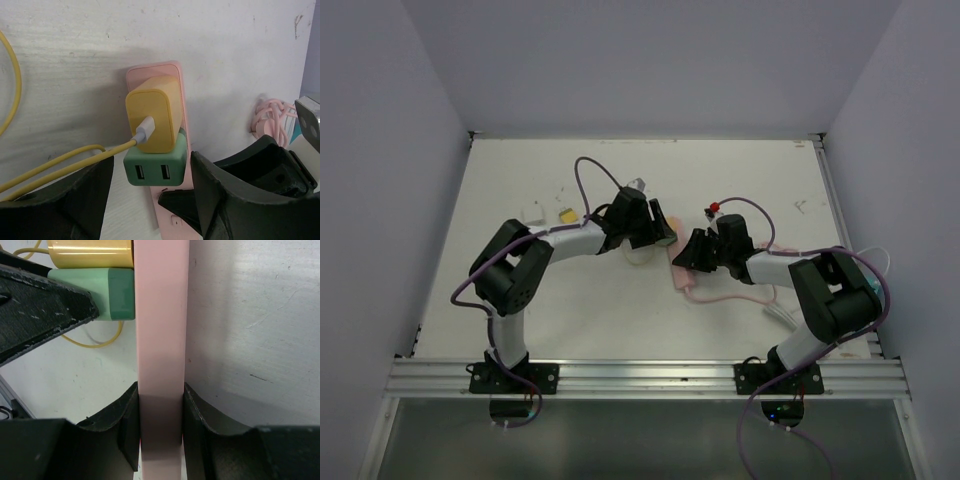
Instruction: Pull the plug off the socket
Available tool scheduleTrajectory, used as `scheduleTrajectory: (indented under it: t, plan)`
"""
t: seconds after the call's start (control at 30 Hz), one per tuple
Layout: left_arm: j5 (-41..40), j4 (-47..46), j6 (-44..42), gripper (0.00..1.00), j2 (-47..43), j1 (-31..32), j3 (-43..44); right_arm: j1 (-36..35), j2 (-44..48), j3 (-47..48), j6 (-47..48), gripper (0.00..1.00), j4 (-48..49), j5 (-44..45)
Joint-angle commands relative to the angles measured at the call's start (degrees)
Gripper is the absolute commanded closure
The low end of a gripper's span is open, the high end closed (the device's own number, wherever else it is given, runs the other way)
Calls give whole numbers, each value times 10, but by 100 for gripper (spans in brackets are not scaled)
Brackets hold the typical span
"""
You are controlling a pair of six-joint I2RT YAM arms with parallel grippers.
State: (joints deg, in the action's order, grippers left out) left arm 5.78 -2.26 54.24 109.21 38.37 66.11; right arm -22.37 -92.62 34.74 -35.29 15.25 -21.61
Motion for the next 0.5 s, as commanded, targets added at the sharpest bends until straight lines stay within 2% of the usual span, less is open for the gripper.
scheduleTrajectory:
  t: [0.0, 0.47]
  plan:
    - [15, -39, -6, 34, 5, -11, 20, -5, -43, -35, 42, 100, -134, 19]
    - [35, -49, 6, 36, 14, -12, 15, -5, -50, -34, 42, 100, -133, 16]
